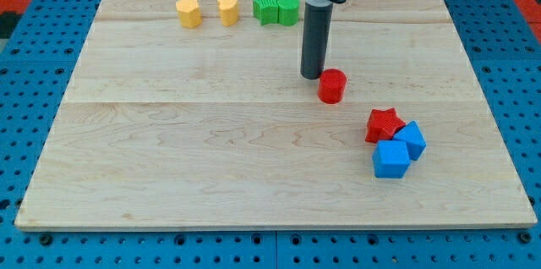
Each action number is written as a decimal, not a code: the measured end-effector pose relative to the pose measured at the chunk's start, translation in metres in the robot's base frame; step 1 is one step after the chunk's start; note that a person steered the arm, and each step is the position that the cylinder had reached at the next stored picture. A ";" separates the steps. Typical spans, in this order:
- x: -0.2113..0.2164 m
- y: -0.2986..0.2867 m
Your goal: Place the red circle left top the red star
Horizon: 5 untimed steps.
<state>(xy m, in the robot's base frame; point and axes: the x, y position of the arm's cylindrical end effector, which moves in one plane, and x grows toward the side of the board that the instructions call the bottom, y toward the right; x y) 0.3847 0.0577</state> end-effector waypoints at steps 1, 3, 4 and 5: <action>0.003 0.018; 0.042 0.072; 0.049 0.072; 0.048 0.071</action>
<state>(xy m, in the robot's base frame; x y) 0.4332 0.1286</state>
